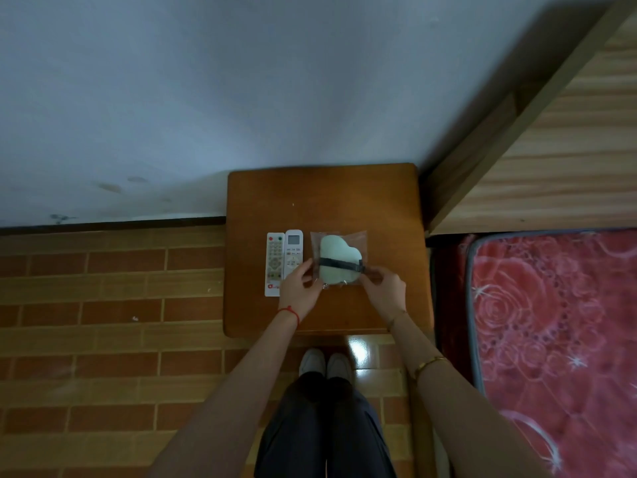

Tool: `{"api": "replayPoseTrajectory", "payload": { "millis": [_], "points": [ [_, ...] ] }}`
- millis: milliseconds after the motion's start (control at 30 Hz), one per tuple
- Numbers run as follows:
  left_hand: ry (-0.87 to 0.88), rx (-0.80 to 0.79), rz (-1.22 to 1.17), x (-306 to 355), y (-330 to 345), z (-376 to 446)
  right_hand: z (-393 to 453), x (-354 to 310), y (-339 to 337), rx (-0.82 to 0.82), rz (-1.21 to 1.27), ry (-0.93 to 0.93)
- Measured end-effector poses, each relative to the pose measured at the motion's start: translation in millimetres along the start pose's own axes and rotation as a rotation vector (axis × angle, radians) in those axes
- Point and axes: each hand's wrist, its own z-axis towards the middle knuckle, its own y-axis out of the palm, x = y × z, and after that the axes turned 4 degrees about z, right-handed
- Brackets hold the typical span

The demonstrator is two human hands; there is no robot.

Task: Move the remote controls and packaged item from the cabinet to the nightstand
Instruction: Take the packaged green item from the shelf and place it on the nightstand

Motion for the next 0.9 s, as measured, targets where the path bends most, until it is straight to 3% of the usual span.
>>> {"api": "replayPoseTrajectory", "payload": {
  "millis": [233,500,700,900],
  "points": [
    [0.064,0.15,0.053,25.2,-33.1,-54.4,-37.6,-38.0,-28.9,0.005,-0.166,-0.065],
    [0.258,0.32,0.322,66.2,-108.2,-151.5,-124.3,-118.2,-83.9,0.067,-0.386,-0.344],
    [0.345,0.437,0.44,96.5,-154.6,-234.6,-205.1,-168.3,-126.2,0.145,-0.395,-0.557],
    [0.361,0.48,0.436,98.0,-171.4,-308.5,-269.9,-180.1,-142.6,0.135,-0.386,-0.643]
  ]
}}
